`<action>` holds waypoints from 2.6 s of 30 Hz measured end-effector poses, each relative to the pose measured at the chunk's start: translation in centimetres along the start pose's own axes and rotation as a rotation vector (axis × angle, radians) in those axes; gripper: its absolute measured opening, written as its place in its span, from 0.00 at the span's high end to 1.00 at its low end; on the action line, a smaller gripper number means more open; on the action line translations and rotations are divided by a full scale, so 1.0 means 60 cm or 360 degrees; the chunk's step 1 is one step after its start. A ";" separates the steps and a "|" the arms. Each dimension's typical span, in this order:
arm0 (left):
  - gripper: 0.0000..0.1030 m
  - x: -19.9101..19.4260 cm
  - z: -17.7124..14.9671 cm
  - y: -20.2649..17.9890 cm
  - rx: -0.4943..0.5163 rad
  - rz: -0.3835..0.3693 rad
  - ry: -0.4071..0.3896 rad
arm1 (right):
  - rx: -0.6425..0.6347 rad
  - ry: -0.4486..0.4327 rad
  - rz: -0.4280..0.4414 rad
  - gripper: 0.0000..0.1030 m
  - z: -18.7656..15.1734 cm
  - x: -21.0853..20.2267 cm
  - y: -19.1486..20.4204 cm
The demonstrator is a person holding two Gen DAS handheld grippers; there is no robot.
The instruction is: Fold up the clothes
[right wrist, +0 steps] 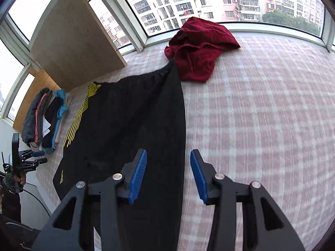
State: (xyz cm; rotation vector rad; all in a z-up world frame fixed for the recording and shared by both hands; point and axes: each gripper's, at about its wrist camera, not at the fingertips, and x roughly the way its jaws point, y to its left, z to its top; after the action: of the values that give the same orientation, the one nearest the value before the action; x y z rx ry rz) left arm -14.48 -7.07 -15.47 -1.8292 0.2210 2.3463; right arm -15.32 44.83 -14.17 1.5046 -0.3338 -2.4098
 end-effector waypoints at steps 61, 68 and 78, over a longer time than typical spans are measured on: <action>0.59 -0.023 -0.222 0.045 0.0029 -0.0278 0.0111 | -0.0673 0.0379 0.0408 0.94 -0.305 0.216 0.507; 0.82 -0.062 -0.228 0.043 0.0138 -0.0259 0.0096 | -0.0030 0.0580 0.0961 0.90 -0.239 0.156 0.422; 0.76 -0.116 -0.245 0.000 0.0235 -0.0191 0.0001 | 0.0132 0.0250 0.0208 0.57 -0.270 0.042 0.241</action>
State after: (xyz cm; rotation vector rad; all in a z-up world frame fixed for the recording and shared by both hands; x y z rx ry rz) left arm 1.08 -10.40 -12.30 -1.7248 0.2687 2.1871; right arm -0.13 29.67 -18.35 1.6415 -0.4864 -2.1868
